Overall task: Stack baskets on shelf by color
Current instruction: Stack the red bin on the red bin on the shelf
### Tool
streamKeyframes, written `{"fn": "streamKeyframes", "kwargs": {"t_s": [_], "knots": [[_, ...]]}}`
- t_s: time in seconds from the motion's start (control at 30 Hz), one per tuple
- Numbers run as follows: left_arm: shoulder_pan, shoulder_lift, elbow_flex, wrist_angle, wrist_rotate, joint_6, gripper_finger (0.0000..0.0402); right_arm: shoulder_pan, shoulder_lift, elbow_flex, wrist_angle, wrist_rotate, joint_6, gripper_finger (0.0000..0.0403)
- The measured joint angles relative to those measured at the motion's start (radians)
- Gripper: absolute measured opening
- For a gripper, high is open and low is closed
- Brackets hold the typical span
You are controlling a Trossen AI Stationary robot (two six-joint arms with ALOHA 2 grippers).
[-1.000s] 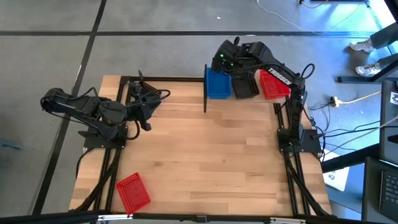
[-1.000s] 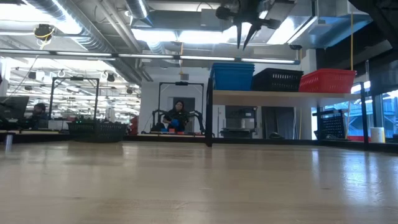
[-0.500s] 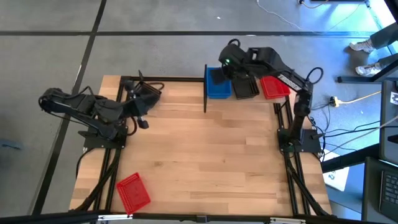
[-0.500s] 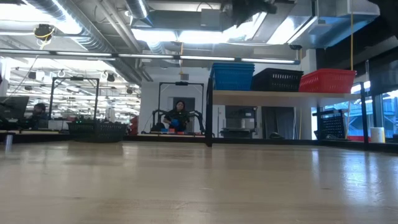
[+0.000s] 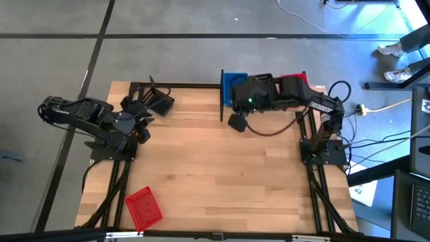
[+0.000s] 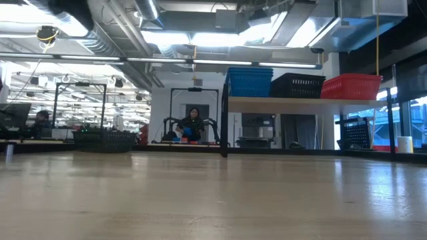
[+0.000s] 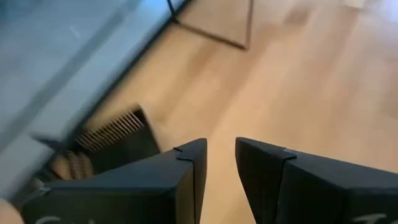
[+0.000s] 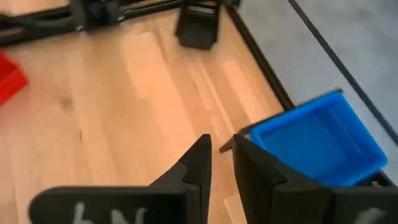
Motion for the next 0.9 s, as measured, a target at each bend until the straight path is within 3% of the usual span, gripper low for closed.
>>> {"fn": "streamKeyframes", "kwargs": {"t_s": [0.07, 0.2, 0.33, 0.53, 0.73, 0.9], "knots": [[0.014, 0.0, 0.0, -0.016, 0.09, -0.047, 0.0077, 0.026, -0.003, 0.0, 0.001, -0.007, -0.044, 0.0064], [0.021, 0.002, 0.0, -0.01, 0.269, -0.1, 0.0077, 0.055, -0.014, 0.0, 0.001, -0.154, -0.122, 0.0064], [0.018, 0.004, 0.0, -0.009, 0.3, -0.193, 0.0077, 0.067, -0.016, 0.0, -0.019, -0.245, -0.167, 0.006], [-0.004, 0.03, 0.0, -0.01, 0.394, -0.21, 0.0077, 0.07, -0.035, 0.0, -0.137, -0.253, -0.167, 0.0057], [-0.069, 0.102, 0.0, -0.013, 0.551, -0.219, 0.0077, 0.069, -0.076, 0.0, -0.146, -0.253, -0.171, 0.0056], [-0.161, 0.196, 0.0, -0.013, 0.665, -0.36, 0.0077, 0.069, -0.11, 0.001, -0.146, -0.253, -0.171, 0.0056]]}}
